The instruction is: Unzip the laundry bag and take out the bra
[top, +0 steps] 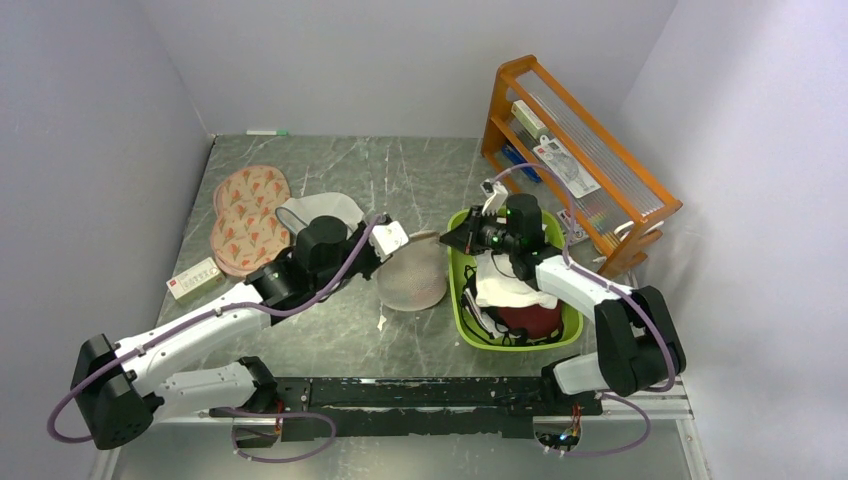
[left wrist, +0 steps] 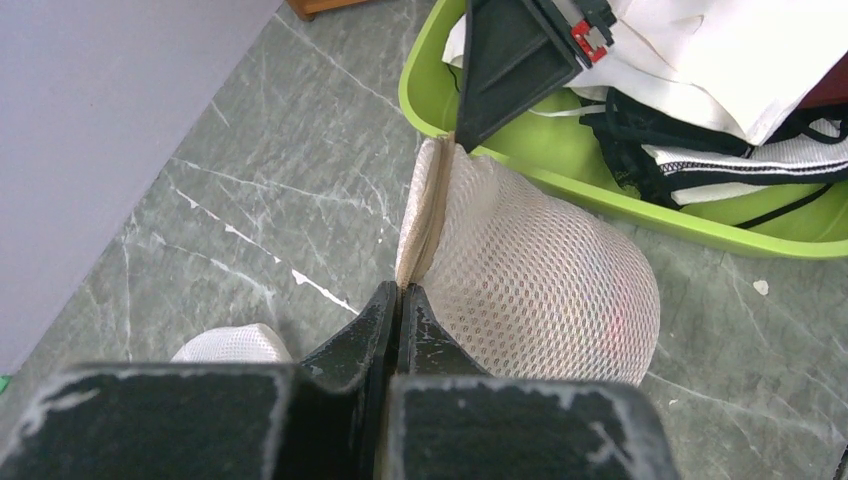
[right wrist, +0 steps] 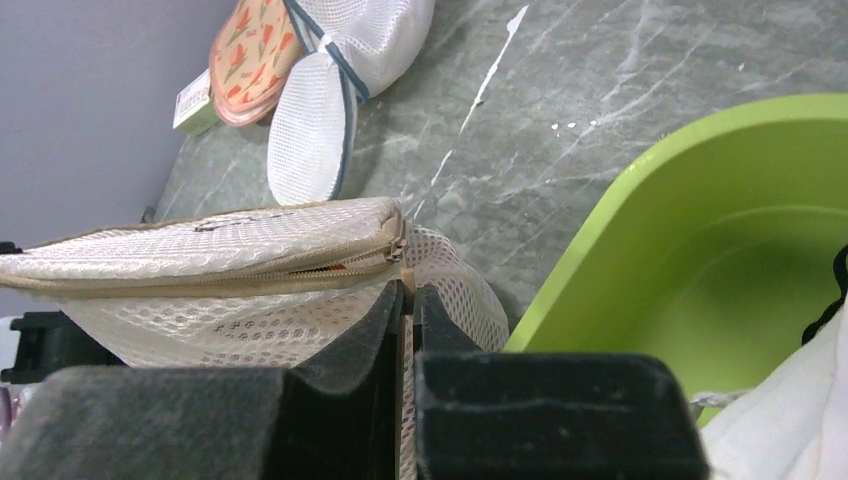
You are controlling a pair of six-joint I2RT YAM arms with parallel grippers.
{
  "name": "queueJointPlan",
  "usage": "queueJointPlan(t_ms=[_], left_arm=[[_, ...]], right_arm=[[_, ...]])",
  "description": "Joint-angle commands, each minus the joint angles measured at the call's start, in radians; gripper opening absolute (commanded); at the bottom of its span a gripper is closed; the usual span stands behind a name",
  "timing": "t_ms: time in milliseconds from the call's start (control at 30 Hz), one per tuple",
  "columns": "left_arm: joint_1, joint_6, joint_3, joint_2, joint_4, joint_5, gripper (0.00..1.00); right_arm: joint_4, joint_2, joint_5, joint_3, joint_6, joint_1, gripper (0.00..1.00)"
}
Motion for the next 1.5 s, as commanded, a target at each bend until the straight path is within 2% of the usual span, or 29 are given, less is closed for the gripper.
queueJointPlan(t_ms=[0, 200, 467, 667, 767, 933, 1100, 1333, 1467], left_arm=[[-0.003, 0.026, -0.013, -0.058, 0.087, 0.0, 0.07], [-0.003, 0.032, -0.01, -0.064, 0.08, 0.046, 0.07], [-0.003, 0.035, 0.033, -0.02, 0.011, 0.206, 0.07], [-0.003, 0.027, 0.052, -0.002, -0.008, 0.158, 0.07], [-0.003, 0.03, 0.042, -0.011, -0.004, 0.179, 0.23], [-0.003, 0.024, 0.055, -0.004, -0.026, 0.247, 0.56], [0.01, -0.027, 0.051, -0.012, 0.002, 0.209, 0.72], [0.109, -0.141, 0.072, 0.009, 0.026, 0.055, 0.76], [0.21, -0.246, 0.085, 0.016, 0.024, -0.096, 0.78]], right_arm=[[-0.015, 0.027, 0.064, 0.045, -0.06, -0.024, 0.0], [0.007, 0.031, 0.058, 0.053, -0.084, -0.023, 0.0], [0.084, 0.001, 0.021, 0.037, -0.071, 0.006, 0.0], [0.079, -0.029, 0.026, 0.018, -0.067, 0.02, 0.0], [0.043, -0.054, 0.036, 0.01, -0.083, 0.02, 0.01], [-0.064, -0.107, 0.089, 0.019, -0.143, 0.02, 0.14], [-0.155, -0.183, 0.117, 0.011, -0.181, 0.021, 0.26], [-0.291, -0.252, 0.102, 0.069, -0.265, 0.043, 0.5], [-0.355, -0.257, 0.165, 0.121, -0.338, 0.16, 0.65]])
